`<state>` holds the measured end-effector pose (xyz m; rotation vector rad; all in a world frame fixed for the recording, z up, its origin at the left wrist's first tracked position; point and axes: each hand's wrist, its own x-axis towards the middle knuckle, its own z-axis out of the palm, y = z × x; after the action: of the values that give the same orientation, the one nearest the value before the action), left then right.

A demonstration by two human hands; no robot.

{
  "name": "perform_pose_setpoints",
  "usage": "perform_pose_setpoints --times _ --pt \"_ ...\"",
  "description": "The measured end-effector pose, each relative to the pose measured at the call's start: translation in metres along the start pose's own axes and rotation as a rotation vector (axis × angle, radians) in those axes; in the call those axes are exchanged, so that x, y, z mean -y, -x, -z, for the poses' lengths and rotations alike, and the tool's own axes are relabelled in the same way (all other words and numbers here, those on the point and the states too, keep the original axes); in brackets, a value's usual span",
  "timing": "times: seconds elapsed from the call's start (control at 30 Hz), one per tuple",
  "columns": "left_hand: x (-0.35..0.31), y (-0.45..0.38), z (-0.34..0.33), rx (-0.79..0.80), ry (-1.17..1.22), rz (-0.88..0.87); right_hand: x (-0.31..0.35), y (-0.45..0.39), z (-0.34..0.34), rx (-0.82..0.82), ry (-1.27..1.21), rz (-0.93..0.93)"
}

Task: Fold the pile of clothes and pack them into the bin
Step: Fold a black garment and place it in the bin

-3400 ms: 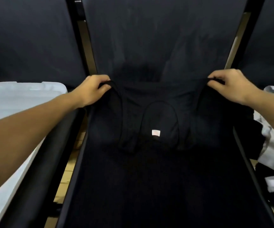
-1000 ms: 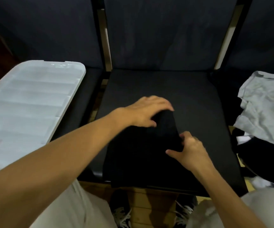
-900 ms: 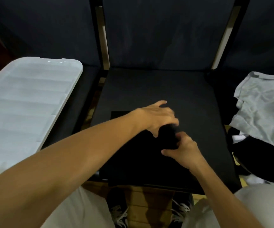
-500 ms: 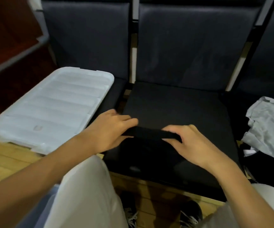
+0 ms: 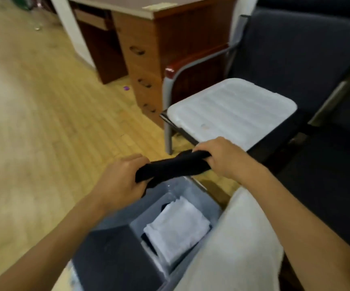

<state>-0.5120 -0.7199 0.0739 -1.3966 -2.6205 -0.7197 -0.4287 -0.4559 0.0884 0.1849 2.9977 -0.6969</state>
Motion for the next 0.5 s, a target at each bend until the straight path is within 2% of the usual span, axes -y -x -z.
perform_pose_setpoints --times 0.13,0.3,0.5 --pt "0.043 0.059 -0.021 -0.005 0.206 0.25 0.031 -0.04 -0.055 0.167 0.001 0.105" --pt "0.074 0.084 -0.058 0.061 0.345 0.428 0.03 -0.07 -0.104 0.426 0.077 0.012" --pt "0.083 0.084 -0.09 0.138 0.242 0.467 0.022 -0.081 -0.123 0.448 0.075 -0.021"
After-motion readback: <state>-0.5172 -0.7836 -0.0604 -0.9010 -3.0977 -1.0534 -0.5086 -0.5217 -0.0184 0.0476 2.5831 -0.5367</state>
